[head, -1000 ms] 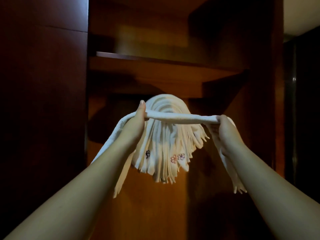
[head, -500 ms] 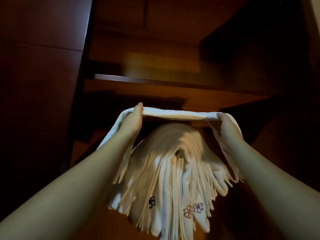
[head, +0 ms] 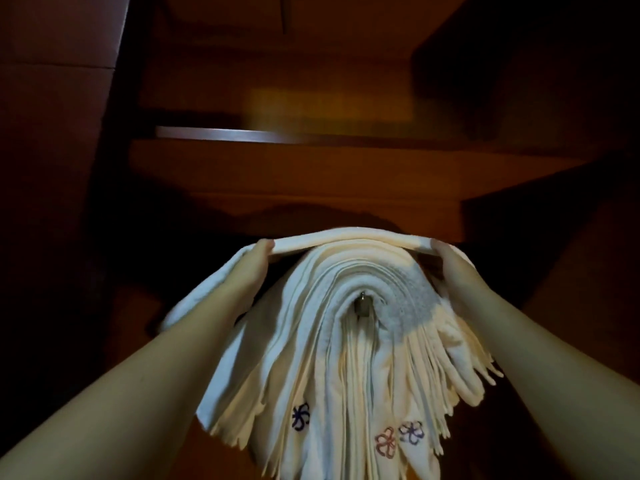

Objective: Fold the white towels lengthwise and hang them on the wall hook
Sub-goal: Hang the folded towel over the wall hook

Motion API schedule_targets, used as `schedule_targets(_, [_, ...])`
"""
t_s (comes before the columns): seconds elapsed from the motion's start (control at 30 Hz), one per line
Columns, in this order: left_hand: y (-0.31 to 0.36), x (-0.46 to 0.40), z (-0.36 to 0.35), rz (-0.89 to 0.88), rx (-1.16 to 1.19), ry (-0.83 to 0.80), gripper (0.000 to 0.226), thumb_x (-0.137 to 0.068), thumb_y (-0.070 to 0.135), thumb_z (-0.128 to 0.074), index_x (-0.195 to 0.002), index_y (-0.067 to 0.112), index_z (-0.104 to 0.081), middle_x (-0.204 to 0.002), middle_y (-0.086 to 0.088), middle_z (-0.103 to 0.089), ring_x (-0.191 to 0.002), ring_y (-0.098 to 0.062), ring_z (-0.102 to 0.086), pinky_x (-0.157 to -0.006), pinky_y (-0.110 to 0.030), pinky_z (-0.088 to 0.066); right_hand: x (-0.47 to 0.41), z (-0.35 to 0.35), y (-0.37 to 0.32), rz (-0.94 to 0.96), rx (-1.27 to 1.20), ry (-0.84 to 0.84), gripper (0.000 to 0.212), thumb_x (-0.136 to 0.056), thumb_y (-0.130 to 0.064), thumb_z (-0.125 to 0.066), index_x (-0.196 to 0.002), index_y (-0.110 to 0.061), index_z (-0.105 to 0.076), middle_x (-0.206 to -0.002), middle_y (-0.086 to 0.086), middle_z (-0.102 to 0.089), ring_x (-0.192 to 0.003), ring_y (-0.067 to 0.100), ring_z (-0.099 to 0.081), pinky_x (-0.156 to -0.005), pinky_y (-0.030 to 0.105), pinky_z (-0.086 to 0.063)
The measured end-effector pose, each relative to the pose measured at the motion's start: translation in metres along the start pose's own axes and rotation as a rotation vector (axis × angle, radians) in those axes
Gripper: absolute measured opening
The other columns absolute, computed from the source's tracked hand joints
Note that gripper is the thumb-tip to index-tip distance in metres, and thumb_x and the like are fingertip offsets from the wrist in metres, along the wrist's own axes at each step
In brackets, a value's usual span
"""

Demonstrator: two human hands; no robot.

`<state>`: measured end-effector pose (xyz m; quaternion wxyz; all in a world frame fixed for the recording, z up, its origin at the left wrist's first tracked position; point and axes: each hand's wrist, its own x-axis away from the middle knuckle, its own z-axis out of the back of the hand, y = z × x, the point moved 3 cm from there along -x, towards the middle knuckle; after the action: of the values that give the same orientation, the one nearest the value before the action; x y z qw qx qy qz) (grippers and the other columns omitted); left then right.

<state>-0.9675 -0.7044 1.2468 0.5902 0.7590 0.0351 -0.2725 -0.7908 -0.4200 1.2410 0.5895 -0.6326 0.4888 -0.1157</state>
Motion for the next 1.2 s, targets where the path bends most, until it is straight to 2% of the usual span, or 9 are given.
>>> schedule_targets(0.1, [-0.01, 0.019, -0.007, 0.094, 0.055, -0.05, 0.04, -0.097, 0.051, -0.05, -0.103, 0.015, -0.067, -0.09, -0.016, -0.074, -0.083, -0.032, -0.071, -0.068, -0.034, -0.052, -0.001, 0.015, 0.016, -0.029, -0.04, 0.009, 0.045, -0.084, -0.066, -0.062, -0.098, -0.024, -0.068, -0.106, 0.011, -0.071, -0.096, 0.026, -0.07, -0.069, 0.036, -0.056])
schedule_targets(0.27, [-0.018, 0.053, -0.004, 0.029, -0.032, -0.175, 0.061, -0.101, 0.064, -0.03, -0.102, 0.02, -0.072, -0.077, -0.003, -0.077, -0.071, -0.017, -0.074, -0.055, -0.024, -0.055, 0.016, 0.03, 0.023, -0.095, 0.135, 0.025, 0.07, -0.094, -0.067, -0.045, -0.122, -0.005, -0.063, -0.106, 0.013, -0.067, -0.098, 0.027, -0.065, -0.083, 0.042, -0.053])
schedule_targets(0.33, [-0.02, 0.061, 0.004, -0.119, -0.337, -0.069, 0.065, -0.101, 0.066, -0.025, -0.107, 0.022, -0.073, -0.087, -0.003, -0.075, -0.085, -0.021, -0.072, -0.068, -0.03, -0.053, 0.026, 0.037, 0.016, 0.023, 0.343, 0.091, 0.069, -0.096, -0.067, -0.04, -0.094, -0.005, -0.07, -0.086, 0.009, -0.073, -0.082, 0.023, -0.069, -0.072, 0.038, -0.053])
schedule_targets(0.43, [-0.019, 0.072, 0.019, -0.581, -0.676, 0.207, 0.062, -0.098, 0.06, -0.03, -0.07, 0.019, -0.067, -0.062, -0.004, -0.062, -0.064, -0.016, -0.06, -0.051, -0.041, -0.042, 0.036, 0.05, 0.003, 0.414, 0.717, 0.228, 0.058, -0.087, -0.069, -0.044, -0.078, -0.019, -0.07, -0.066, -0.002, -0.07, -0.067, 0.016, -0.068, -0.064, 0.037, -0.053])
schedule_targets(0.53, [-0.012, 0.077, 0.025, -0.925, -0.828, 0.374, 0.038, -0.094, 0.046, -0.04, -0.086, 0.02, -0.067, -0.08, 0.004, -0.06, -0.078, -0.012, -0.052, -0.066, -0.036, -0.04, 0.029, 0.055, -0.001, 0.664, 0.925, 0.314, 0.04, -0.088, -0.053, -0.063, -0.106, -0.018, -0.063, -0.107, 0.005, -0.063, -0.101, 0.025, -0.061, -0.084, 0.043, -0.053])
schedule_targets(0.67, [-0.018, 0.05, 0.025, -0.47, -0.841, 0.198, 0.06, -0.104, 0.056, -0.032, -0.143, 0.015, -0.049, -0.143, -0.01, -0.052, -0.133, -0.029, -0.045, -0.108, -0.042, -0.034, 0.01, 0.057, 0.009, 0.487, 0.942, 0.034, 0.069, -0.09, -0.063, -0.06, -0.145, -0.024, -0.048, -0.148, 0.005, -0.05, -0.136, 0.029, -0.046, -0.113, 0.051, -0.037])
schedule_targets(0.8, [-0.059, 0.058, 0.015, 0.037, -0.192, -0.175, 0.075, -0.097, 0.071, -0.017, -0.112, 0.021, -0.071, -0.086, -0.002, -0.078, -0.078, -0.015, -0.075, -0.058, -0.021, -0.056, 0.019, 0.065, 0.051, 0.001, 0.652, -0.081, 0.088, -0.06, -0.104, -0.032, -0.093, -0.032, -0.071, -0.094, -0.005, -0.068, -0.089, 0.016, -0.062, -0.097, 0.04, -0.041])
schedule_targets(1.07, [-0.1, 0.053, 0.0, 0.12, 0.014, -0.211, 0.078, -0.096, 0.072, -0.014, -0.12, 0.02, -0.067, -0.095, -0.009, -0.078, -0.088, -0.02, -0.076, -0.063, -0.029, -0.059, 0.026, 0.069, 0.119, -0.181, 0.456, -0.024, 0.081, -0.089, -0.08, -0.015, -0.083, -0.021, -0.071, -0.074, 0.004, -0.072, -0.08, 0.019, -0.064, -0.095, 0.042, -0.042])
schedule_targets(1.2, [-0.107, 0.051, -0.003, 0.122, 0.093, -0.174, 0.068, -0.097, 0.072, -0.015, -0.107, 0.028, -0.066, -0.088, -0.005, -0.078, -0.076, -0.016, -0.076, -0.051, -0.025, -0.057, 0.029, 0.057, 0.126, -0.199, 0.423, -0.041, 0.064, -0.102, -0.065, -0.011, -0.119, -0.029, -0.06, -0.084, 0.005, -0.071, -0.086, 0.02, -0.064, -0.076, 0.033, -0.044])
